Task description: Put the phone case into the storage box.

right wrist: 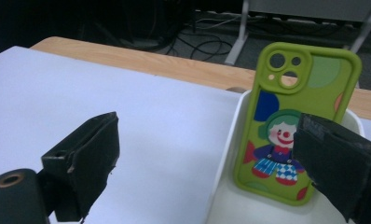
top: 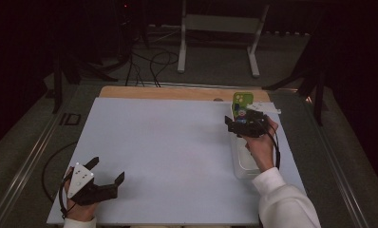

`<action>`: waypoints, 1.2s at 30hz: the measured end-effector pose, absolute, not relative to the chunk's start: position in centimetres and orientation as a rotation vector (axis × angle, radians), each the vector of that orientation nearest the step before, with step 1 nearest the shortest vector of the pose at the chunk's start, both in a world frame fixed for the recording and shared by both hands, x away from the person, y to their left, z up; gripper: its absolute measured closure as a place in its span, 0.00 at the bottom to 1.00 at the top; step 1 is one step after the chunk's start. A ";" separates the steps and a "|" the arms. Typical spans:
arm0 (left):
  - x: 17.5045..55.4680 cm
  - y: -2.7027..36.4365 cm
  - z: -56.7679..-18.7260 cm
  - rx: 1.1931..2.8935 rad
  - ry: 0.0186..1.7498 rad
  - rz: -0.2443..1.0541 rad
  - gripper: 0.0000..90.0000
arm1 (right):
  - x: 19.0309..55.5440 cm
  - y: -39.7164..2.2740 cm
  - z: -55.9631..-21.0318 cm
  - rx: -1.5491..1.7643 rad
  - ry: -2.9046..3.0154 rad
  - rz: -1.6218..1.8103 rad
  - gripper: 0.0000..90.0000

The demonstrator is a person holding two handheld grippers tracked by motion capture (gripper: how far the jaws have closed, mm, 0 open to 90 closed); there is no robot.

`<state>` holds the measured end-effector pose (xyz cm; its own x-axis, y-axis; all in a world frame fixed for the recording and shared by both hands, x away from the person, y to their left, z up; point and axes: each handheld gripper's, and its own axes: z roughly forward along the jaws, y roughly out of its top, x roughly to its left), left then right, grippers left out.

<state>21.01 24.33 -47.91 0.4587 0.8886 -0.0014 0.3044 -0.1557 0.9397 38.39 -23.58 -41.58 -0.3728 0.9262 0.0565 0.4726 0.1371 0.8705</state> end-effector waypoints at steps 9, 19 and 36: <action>21.0 24.3 -47.9 1.704 1.034 0.722 0.00 | 36.2 -23.7 -41.3 1.262 1.942 1.207 0.08; 21.1 24.2 -47.9 1.716 1.039 0.714 0.00 | 33.2 -23.8 -41.5 1.185 1.992 1.221 0.10; 21.3 24.4 -47.6 1.719 1.043 0.706 0.00 | 29.1 -24.5 -42.3 1.100 1.971 1.335 0.10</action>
